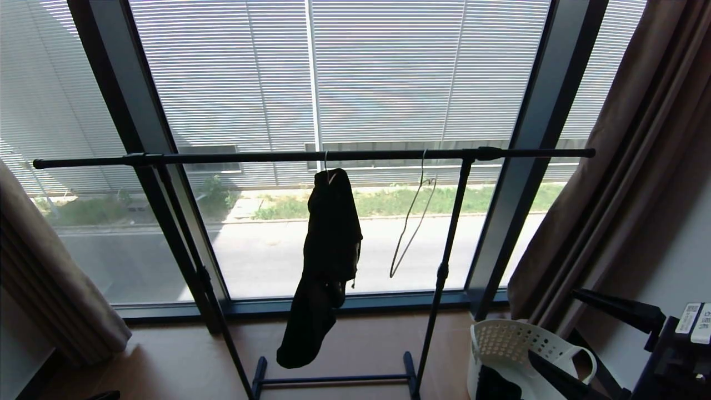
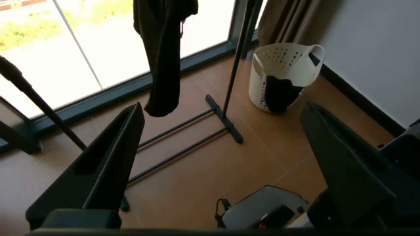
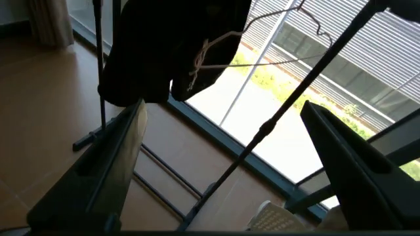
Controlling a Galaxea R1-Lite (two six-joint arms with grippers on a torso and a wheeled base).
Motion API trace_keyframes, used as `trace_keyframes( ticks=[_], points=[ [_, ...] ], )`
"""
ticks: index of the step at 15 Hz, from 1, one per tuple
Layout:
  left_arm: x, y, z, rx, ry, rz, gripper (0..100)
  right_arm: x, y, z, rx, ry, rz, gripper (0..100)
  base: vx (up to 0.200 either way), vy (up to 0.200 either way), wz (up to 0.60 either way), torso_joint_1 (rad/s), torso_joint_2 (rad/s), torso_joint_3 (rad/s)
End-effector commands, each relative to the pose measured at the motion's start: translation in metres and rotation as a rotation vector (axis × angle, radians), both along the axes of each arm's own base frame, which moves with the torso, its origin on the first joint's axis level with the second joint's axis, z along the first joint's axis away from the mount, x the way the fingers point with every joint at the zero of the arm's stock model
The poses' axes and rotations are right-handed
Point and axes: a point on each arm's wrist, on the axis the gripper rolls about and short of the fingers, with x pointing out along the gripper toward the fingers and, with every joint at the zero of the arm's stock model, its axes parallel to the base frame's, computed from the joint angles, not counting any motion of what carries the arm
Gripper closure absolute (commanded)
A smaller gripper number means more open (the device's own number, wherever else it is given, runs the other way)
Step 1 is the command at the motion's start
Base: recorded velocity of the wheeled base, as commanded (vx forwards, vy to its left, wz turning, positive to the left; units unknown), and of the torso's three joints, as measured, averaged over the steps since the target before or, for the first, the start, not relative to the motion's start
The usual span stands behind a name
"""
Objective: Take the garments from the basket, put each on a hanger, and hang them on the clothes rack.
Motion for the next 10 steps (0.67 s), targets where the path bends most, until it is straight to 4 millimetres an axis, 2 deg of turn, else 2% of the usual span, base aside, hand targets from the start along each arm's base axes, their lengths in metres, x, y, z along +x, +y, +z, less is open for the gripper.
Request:
trace_keyframes(
  ticks=[1, 5, 8, 10],
  points=[
    [-0.017, 0.006, -0.01, -0.017, -0.042, 0.005, 0, -0.028, -0.015, -0.005, 0.004, -0.003, -0.001, 0, 0.0, 0.0, 0.0, 0.0, 0.0, 0.0],
    [-0.029, 0.011, -0.027, -0.008, 0.006, 0.051, 0, -0.057, -0.031, -0.025, -0.038, 0.156, -0.011, 0, 0.0, 0.0, 0.0, 0.0, 0.0, 0.0],
    [-0.028, 0.011, -0.028, -0.005, 0.011, 0.066, 0, -0.071, -0.04, -0.035, -0.043, 0.222, -0.025, 0, 0.0, 0.0, 0.0, 0.0, 0.0, 0.0],
    [-0.028, 0.012, -0.028, 0.005, 0.011, 0.128, 0, -0.089, -0.051, -0.045, -0.047, 0.217, -0.111, 0, 0.0, 0.0, 0.0, 0.0, 0.0, 0.0]
  ],
)
